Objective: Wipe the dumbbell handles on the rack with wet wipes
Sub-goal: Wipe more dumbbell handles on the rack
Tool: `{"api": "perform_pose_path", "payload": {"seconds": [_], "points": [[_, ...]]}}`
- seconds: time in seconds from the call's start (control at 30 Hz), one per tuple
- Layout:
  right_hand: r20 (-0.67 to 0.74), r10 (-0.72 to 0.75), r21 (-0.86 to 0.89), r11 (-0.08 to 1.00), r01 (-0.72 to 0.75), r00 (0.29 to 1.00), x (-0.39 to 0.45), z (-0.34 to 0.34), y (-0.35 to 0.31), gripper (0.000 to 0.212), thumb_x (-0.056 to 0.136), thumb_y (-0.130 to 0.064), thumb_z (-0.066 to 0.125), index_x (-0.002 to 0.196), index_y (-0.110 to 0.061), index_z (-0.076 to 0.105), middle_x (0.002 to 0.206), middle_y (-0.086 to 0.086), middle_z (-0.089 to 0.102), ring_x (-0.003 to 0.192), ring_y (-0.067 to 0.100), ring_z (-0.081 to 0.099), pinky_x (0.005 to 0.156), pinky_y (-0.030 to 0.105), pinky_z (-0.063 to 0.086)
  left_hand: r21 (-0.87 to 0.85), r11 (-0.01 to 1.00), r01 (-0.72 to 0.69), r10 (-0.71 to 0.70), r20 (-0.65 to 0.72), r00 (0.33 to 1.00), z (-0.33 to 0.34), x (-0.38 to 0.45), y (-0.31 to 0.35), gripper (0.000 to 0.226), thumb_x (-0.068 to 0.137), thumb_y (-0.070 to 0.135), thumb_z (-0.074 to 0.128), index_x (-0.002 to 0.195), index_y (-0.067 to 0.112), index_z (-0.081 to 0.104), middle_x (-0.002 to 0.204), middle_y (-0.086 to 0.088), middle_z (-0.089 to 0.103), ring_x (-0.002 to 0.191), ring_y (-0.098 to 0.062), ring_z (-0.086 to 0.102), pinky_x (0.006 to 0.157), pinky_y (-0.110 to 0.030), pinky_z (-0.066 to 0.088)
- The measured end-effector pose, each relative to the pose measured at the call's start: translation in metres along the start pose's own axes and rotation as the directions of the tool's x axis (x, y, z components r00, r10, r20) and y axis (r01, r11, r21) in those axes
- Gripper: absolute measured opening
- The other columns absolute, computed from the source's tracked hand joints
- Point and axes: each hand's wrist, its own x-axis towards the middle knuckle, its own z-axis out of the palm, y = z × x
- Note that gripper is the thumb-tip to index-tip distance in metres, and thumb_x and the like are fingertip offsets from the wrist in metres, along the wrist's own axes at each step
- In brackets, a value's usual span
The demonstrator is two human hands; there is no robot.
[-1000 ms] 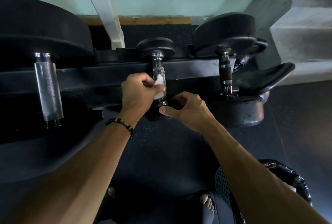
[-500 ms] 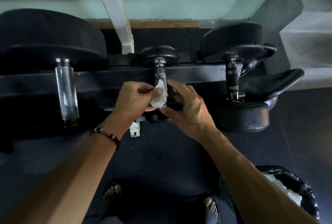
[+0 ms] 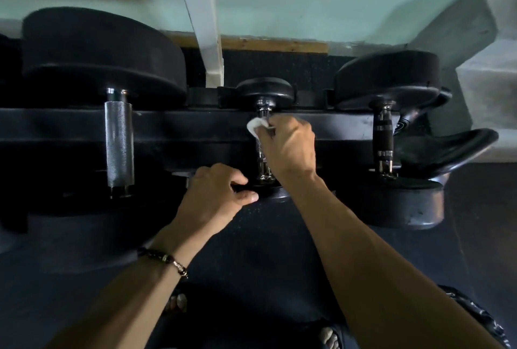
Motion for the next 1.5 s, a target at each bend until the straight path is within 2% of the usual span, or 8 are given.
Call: {"api": "perform_pose_path", "payload": {"seconds": [0.3, 0.5, 0.67, 0.8, 1.13, 1.23, 1.37, 1.5], "points": [[0.111, 0.347, 0.028, 0.936, -0.352, 0.931, 0.016, -0.015, 0.053, 0.029, 0.096, -0.028, 0.059, 0.086, -0.005, 0.073, 0.073, 0.007, 0.067, 0.068, 0.019, 0.065, 0.055, 0.022, 0.051, 0.106, 0.992, -0.062, 0.058, 0.039, 0.998, -0.005, 0.012, 0.001, 0.036, 0.080, 0.043, 0.077, 0.107, 0.021, 0.071, 0.090, 0.018, 0.052, 0.106, -0.013, 0.051, 0.098, -0.038, 0.046], [0.144, 0.213, 0.284, 0.927, -0.247, 0.966, 0.014, -0.004, 0.028, 0.030, 0.088, -0.029, 0.068, 0.070, -0.005, 0.068, 0.066, 0.009, 0.070, 0.066, 0.029, 0.070, 0.063, 0.045, 0.059, 0.129, 0.989, -0.076, 0.073, 0.028, 0.997, -0.005, 0.012, 0.002, 0.037, 0.080, 0.041, 0.077, 0.108, 0.019, 0.071, 0.082, 0.016, 0.050, 0.107, -0.016, 0.054, 0.097, -0.042, 0.047], [0.204, 0.345, 0.020, 0.934, -0.356, 0.916, 0.014, -0.013, 0.046, 0.034, 0.095, -0.030, 0.060, 0.073, -0.006, 0.069, 0.062, 0.002, 0.063, 0.059, 0.017, 0.061, 0.041, 0.018, 0.041, 0.133, 0.990, -0.055, 0.053, 0.017, 0.998, -0.002, 0.010, 0.003, 0.037, 0.081, 0.042, 0.076, 0.111, 0.020, 0.070, 0.100, 0.007, 0.063, 0.109, -0.017, 0.056, 0.098, -0.042, 0.048], [0.100, 0.260, 0.262, 0.924, -0.277, 0.960, 0.007, -0.012, 0.033, 0.031, 0.087, -0.028, 0.066, 0.066, -0.005, 0.067, 0.060, 0.006, 0.066, 0.060, 0.025, 0.066, 0.057, 0.032, 0.057, 0.139, 0.989, -0.056, 0.055, 0.010, 0.998, -0.001, 0.010, 0.001, 0.038, 0.081, 0.043, 0.076, 0.111, 0.021, 0.068, 0.108, 0.003, 0.066, 0.110, -0.017, 0.055, 0.098, -0.042, 0.047], [0.159, 0.323, 0.150, 0.926, -0.346, 0.933, -0.018, -0.045, 0.027, 0.020, 0.090, -0.026, 0.071, 0.073, -0.015, 0.070, 0.065, 0.000, 0.067, 0.063, 0.018, 0.066, 0.054, 0.022, 0.053, 0.218, 0.958, -0.184, 0.178, 0.047, 0.983, -0.015, 0.001, 0.005, 0.038, 0.088, 0.042, 0.068, 0.120, 0.021, 0.066, 0.112, 0.001, 0.069, 0.104, -0.016, 0.064, 0.092, -0.039, 0.051], [0.321, 0.227, 0.268, 0.909, -0.318, 0.919, -0.046, -0.057, -0.002, 0.013, 0.087, -0.021, 0.075, 0.074, -0.020, 0.072, 0.066, 0.003, 0.069, 0.063, 0.026, 0.069, 0.065, 0.043, 0.060, -0.077, 0.967, -0.241, 0.238, -0.053, 0.970, -0.038, -0.008, 0.007, 0.039, 0.086, 0.030, 0.072, 0.124, 0.023, 0.064, 0.112, 0.004, 0.069, 0.095, -0.010, 0.068, 0.087, -0.034, 0.055], [0.432, 0.144, 0.480, 0.799, -0.362, 0.890, -0.062, -0.061, -0.048, 0.015, 0.085, -0.014, 0.078, 0.093, -0.006, 0.068, 0.073, 0.016, 0.070, 0.057, 0.020, 0.064, 0.057, 0.034, 0.057, -0.422, 0.840, -0.341, 0.378, 0.004, 0.926, -0.078, -0.028, 0.011, 0.024, 0.087, 0.008, 0.071, 0.110, 0.018, 0.071, 0.096, 0.003, 0.075, 0.087, -0.013, 0.073, 0.075, -0.023, 0.058], [0.367, 0.100, 0.640, 0.694, -0.329, 0.925, -0.076, -0.042, -0.095, 0.018, 0.085, -0.008, 0.075, 0.099, -0.006, 0.064, 0.086, 0.021, 0.071, 0.074, 0.033, 0.072, 0.065, 0.043, 0.062, -0.541, 0.814, -0.212, 0.210, -0.068, 0.975, -0.110, -0.048, -0.008, 0.009, 0.090, 0.013, 0.068, 0.094, 0.018, 0.074, 0.086, 0.000, 0.077, 0.082, -0.013, 0.074, 0.074, -0.028, 0.060]]}}
